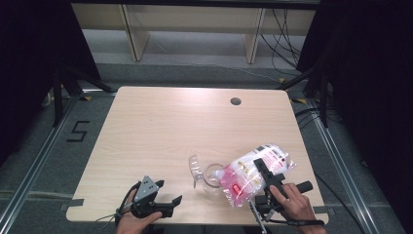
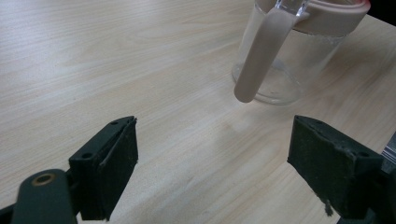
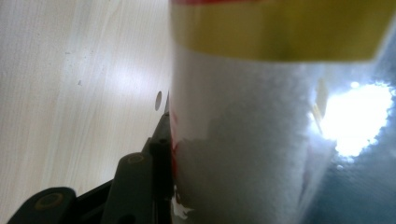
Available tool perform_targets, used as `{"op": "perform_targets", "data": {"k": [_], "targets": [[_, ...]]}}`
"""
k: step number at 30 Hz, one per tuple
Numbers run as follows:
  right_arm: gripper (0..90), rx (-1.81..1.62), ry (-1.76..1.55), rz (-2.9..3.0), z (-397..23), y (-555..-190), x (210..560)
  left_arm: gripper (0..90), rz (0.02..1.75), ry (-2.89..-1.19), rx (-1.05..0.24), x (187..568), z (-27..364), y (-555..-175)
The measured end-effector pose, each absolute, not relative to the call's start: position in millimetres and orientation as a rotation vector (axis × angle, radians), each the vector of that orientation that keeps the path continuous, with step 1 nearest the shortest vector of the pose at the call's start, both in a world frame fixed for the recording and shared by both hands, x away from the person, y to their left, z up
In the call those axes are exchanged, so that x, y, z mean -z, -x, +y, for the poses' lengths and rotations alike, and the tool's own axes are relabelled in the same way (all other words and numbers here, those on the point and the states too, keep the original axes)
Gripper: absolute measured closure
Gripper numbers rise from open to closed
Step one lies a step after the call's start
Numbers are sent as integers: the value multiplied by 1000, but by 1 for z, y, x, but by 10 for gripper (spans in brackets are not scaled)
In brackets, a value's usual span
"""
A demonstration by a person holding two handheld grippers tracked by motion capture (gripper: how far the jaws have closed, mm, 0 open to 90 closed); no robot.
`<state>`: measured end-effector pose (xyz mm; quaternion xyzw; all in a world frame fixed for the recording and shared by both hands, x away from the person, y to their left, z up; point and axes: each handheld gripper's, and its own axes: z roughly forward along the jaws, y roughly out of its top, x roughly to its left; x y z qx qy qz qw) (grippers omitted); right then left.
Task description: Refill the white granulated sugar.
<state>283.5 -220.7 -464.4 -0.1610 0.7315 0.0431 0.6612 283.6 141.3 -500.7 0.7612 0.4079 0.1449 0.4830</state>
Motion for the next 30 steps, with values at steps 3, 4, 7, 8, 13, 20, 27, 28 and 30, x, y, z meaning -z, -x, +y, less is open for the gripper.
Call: {"op": "perform_targets", "data": {"k": [3,4,7,8,13,20,27,28,30], "targets": [[560,-111,328,1663,-222,-283,467,154,986,-1865,-354,500,142,-283],[562,-99,375,1650,-220,-284,464,154,987,-1864,-354,500,142,-283],[564,-94,392,1636,-220,-285,463,154,989,-1867,-352,501,142,-283],[564,-90,403,1630,-219,-284,462,154,987,-1867,-354,501,142,-283],[568,-120,369,1628,-221,-284,464,154,989,-1863,-355,500,142,-283],[571,-127,380,1613,-220,-285,462,154,993,-1855,-355,501,141,-283],[575,-113,353,1625,-220,-282,463,154,982,-1872,-361,501,143,-283],[575,-113,352,1623,-220,-282,463,154,993,-1861,-356,501,142,-283],[576,-113,354,1623,-220,-282,462,154,994,-1854,-355,501,141,-283]]}}
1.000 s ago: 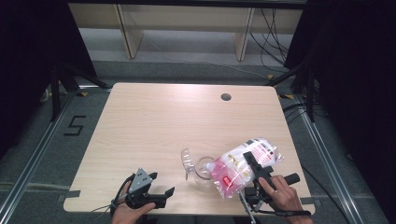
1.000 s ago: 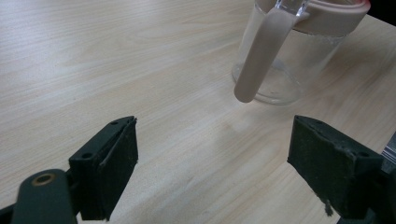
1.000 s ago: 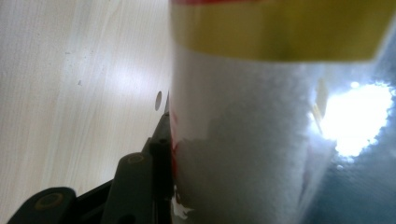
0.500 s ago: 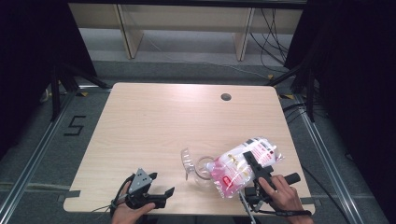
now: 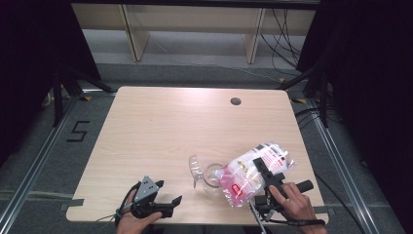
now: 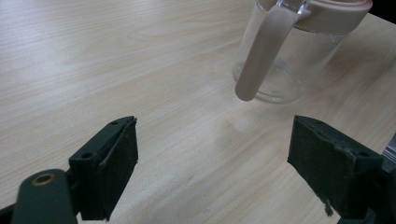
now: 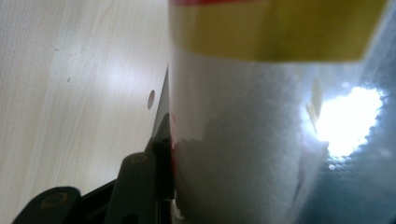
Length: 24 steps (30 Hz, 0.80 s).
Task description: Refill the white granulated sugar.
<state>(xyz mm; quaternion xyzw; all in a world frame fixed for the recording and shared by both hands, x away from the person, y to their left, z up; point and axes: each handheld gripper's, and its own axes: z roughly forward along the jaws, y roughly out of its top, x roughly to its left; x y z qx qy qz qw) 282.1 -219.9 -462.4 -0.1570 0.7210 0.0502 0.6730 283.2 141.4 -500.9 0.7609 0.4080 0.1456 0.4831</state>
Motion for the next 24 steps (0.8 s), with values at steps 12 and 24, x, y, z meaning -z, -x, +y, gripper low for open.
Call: {"op": "perform_targets", "data": {"k": [12,24], "targets": [[581,-51,446,1593,-216,-283,458,154,998,-1871,-362,501,143,-283],[586,-31,446,1581,-218,-284,459,154,1002,-1873,-364,501,143,-283]]}}
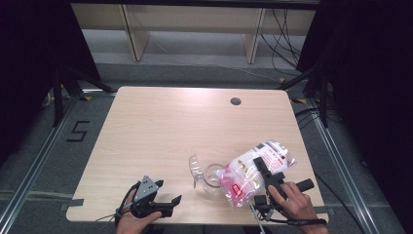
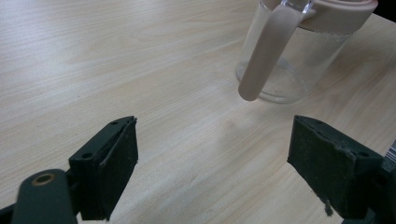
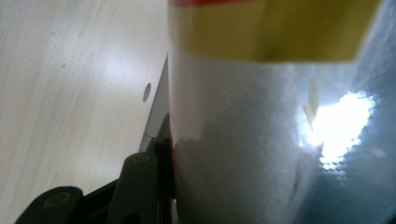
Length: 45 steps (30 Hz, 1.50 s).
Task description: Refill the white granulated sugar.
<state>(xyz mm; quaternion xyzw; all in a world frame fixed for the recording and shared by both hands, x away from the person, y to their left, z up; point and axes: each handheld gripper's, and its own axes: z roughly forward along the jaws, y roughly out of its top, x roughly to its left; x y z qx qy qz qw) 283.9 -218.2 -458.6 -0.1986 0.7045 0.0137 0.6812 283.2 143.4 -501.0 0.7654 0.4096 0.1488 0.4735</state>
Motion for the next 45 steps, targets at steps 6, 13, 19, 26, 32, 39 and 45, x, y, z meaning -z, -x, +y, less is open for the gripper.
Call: {"op": "perform_targets", "data": {"k": [6,13,19,26,32,39,45], "targets": [[593,-24,464,1577,-217,-283,457,154,1000,-1871,-363,501,143,-283],[600,6,498,1564,-217,-283,456,154,1002,-1861,-359,501,143,-283],[605,-2,518,1555,-217,-285,456,154,999,-1865,-359,501,144,-283],[607,0,505,1562,-218,-285,456,154,1002,-1865,-359,501,144,-284],[610,11,521,1557,-218,-284,455,154,992,-1866,-366,501,144,-283],[613,20,530,1548,-217,-284,453,154,999,-1869,-359,501,144,-283],[616,24,528,1547,-218,-284,453,154,1002,-1857,-356,501,144,-283]]}}
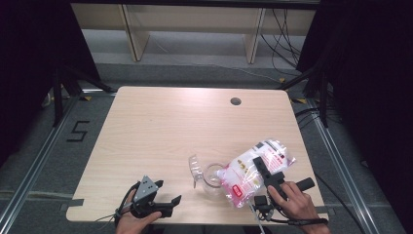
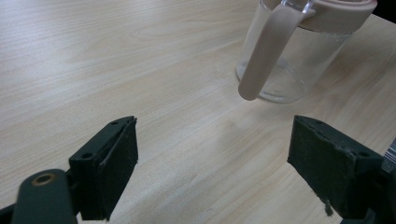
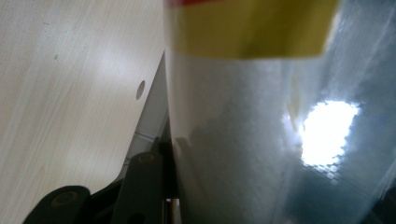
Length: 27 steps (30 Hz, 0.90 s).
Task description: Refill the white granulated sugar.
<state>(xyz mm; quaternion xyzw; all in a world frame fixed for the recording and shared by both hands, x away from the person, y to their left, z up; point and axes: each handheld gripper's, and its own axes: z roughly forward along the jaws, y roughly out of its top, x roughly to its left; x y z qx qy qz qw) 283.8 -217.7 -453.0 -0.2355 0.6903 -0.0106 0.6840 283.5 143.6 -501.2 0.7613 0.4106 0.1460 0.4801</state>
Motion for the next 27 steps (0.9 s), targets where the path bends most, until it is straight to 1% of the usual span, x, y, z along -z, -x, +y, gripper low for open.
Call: {"op": "perform_targets", "data": {"k": [5,10,27], "targets": [[619,0,526,1541,-219,-285,453,155,981,-1884,-365,501,146,-284],[621,-9,483,1555,-219,-284,455,154,998,-1872,-361,501,145,-284],[631,23,523,1532,-217,-282,452,154,1002,-1868,-362,502,145,-285]]}}
